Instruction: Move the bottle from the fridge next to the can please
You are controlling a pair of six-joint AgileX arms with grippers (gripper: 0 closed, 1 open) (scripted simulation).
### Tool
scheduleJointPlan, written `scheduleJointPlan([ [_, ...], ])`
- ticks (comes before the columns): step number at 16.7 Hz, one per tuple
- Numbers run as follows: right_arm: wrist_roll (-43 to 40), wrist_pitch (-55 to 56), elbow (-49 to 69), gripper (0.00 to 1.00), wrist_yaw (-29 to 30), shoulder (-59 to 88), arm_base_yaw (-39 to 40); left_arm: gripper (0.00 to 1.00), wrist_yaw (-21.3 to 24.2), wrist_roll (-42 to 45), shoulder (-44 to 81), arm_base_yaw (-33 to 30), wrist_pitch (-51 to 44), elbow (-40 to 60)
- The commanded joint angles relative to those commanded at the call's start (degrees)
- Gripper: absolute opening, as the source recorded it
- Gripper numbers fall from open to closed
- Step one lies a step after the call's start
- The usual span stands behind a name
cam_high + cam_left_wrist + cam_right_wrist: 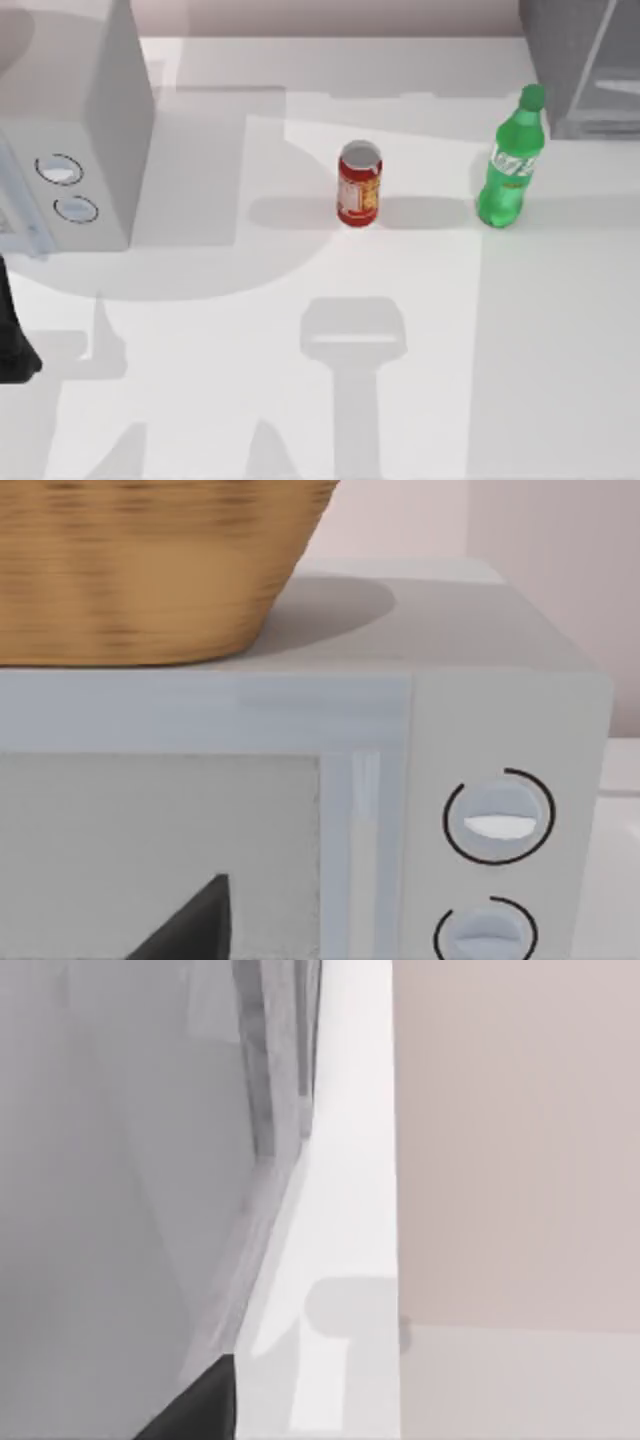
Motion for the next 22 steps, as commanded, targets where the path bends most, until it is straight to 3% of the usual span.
scheduleJointPlan([
  [4, 0.54, 0.36, -0.33, 1.0, 0.56, -0.36, 0.11, 1.0, 0.0, 0.0, 0.0, 0.0, 0.0, 0.0],
  [7, 4.13, 2.33, -1.89, 1.0, 4.75, -1.19, 4.92, 1.0, 0.0, 0.0, 0.0, 0.0, 0.0, 0.0],
  [18, 29.64, 16.93, -14.21, 1.0, 33.71, -9.5, 42.88, 1.0, 0.0, 0.0, 0.0, 0.0, 0.0, 0.0],
  [22, 35.54, 20.57, -17.13, 1.0, 40.61, -12.14, 51.08, 1.0, 0.0, 0.0, 0.0, 0.0, 0.0, 0.0],
])
